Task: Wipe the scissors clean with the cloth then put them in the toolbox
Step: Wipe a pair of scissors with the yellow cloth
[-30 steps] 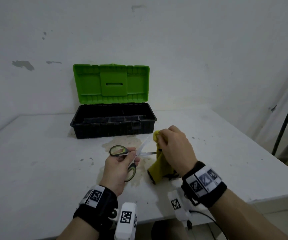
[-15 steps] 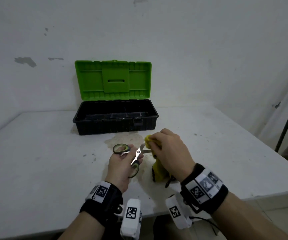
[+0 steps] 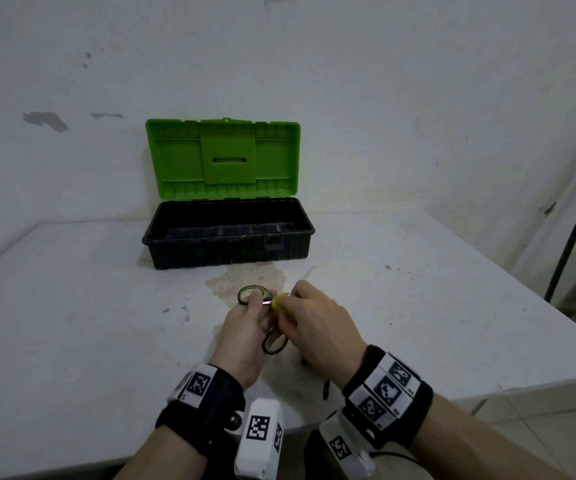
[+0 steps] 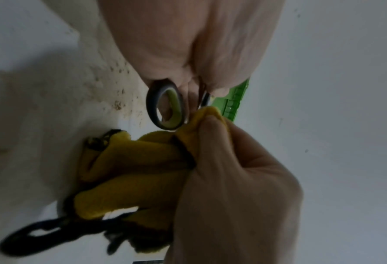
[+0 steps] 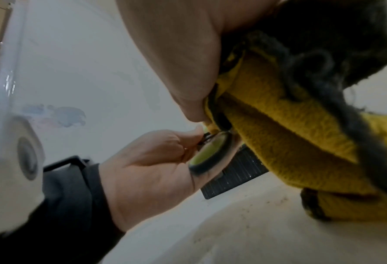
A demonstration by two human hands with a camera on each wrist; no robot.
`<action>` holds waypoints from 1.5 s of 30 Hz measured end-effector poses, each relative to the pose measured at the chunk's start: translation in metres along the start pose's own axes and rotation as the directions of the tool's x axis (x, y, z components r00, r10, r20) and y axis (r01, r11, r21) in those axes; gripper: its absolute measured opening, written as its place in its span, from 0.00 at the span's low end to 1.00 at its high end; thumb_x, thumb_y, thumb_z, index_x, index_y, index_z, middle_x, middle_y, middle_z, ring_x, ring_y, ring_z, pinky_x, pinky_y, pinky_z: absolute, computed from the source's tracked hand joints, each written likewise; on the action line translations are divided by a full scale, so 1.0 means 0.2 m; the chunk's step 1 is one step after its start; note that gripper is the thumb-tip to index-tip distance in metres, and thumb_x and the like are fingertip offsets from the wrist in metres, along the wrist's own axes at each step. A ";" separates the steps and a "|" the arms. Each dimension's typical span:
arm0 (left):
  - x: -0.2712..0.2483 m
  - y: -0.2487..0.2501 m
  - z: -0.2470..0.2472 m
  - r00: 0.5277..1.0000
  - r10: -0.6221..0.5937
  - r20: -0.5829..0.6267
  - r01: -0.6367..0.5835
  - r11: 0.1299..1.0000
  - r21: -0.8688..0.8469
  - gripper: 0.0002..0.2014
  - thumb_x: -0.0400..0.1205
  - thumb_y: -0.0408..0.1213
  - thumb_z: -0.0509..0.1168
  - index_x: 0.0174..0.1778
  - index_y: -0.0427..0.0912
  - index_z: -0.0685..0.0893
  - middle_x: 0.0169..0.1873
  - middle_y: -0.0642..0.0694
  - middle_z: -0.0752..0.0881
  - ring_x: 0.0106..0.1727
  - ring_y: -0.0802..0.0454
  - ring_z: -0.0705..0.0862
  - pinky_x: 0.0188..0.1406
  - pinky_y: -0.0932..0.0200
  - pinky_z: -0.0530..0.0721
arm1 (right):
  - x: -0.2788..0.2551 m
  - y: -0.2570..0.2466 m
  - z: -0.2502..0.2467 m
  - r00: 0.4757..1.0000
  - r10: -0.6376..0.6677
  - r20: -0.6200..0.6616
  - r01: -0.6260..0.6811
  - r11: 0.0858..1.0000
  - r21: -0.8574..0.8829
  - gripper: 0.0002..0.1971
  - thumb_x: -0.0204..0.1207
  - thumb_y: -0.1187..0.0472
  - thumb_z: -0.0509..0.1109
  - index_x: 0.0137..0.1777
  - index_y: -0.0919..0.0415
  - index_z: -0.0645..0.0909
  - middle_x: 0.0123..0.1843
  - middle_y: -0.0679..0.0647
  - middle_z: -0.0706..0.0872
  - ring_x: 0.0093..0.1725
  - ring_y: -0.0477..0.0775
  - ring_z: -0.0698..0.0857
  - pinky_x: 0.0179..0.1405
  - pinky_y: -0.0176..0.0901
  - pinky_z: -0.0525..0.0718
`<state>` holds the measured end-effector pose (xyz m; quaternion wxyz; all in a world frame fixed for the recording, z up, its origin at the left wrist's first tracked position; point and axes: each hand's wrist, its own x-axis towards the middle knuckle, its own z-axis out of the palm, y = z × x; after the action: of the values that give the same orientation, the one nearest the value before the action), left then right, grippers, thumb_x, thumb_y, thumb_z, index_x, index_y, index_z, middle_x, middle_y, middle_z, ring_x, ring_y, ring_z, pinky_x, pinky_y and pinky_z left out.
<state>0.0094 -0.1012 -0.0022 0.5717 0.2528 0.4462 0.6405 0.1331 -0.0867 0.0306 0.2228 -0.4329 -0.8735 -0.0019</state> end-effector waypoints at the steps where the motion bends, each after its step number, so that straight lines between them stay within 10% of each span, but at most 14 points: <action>1: 0.00 0.00 0.01 1.000 -0.002 0.010 0.002 1.000 -0.002 0.22 0.93 0.44 0.51 0.60 0.30 0.84 0.53 0.32 0.92 0.49 0.47 0.93 0.53 0.49 0.88 | 0.01 -0.01 -0.01 0.999 -0.022 -0.035 0.022 1.000 0.006 0.11 0.84 0.53 0.62 0.51 0.56 0.84 0.46 0.51 0.75 0.37 0.50 0.73 0.28 0.43 0.70; 11: -0.01 -0.02 0.01 0.998 0.027 0.058 -0.024 0.998 -0.057 0.24 0.92 0.46 0.50 0.70 0.31 0.81 0.62 0.31 0.88 0.65 0.40 0.88 0.64 0.48 0.84 | 0.02 -0.04 -0.05 0.998 -0.058 -0.034 0.057 0.998 -0.029 0.09 0.82 0.54 0.64 0.48 0.55 0.85 0.45 0.51 0.76 0.36 0.50 0.73 0.25 0.42 0.67; 20: 0.00 -0.02 0.00 0.990 -0.054 0.133 0.077 0.981 -0.180 0.26 0.91 0.52 0.48 0.74 0.37 0.79 0.66 0.33 0.86 0.63 0.41 0.87 0.53 0.48 0.85 | -0.01 -0.07 -0.04 0.997 -0.043 -0.066 0.045 0.999 0.016 0.10 0.82 0.53 0.64 0.49 0.54 0.86 0.47 0.49 0.77 0.42 0.52 0.81 0.26 0.43 0.70; 41: 0.01 -0.01 0.00 0.993 0.109 0.032 -0.106 0.990 -0.089 0.19 0.92 0.43 0.52 0.63 0.32 0.82 0.55 0.33 0.91 0.60 0.39 0.90 0.66 0.40 0.83 | 0.02 0.16 -0.12 0.984 0.150 -0.099 -0.143 0.987 0.072 0.15 0.84 0.52 0.61 0.41 0.55 0.84 0.42 0.49 0.74 0.34 0.50 0.78 0.33 0.47 0.83; 45: 0.01 -0.01 0.02 0.991 0.126 0.051 -0.123 0.991 -0.051 0.18 0.93 0.42 0.52 0.59 0.34 0.83 0.49 0.38 0.93 0.56 0.45 0.92 0.52 0.55 0.89 | 0.01 0.11 -0.09 0.990 0.061 -0.126 -0.058 0.998 0.027 0.13 0.84 0.52 0.63 0.42 0.56 0.84 0.41 0.49 0.73 0.31 0.50 0.74 0.26 0.46 0.78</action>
<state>0.0129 -0.0982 -0.0016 0.5483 0.2836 0.3987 0.6782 0.1560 -0.0750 0.0434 0.2827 -0.4550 -0.8443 -0.0125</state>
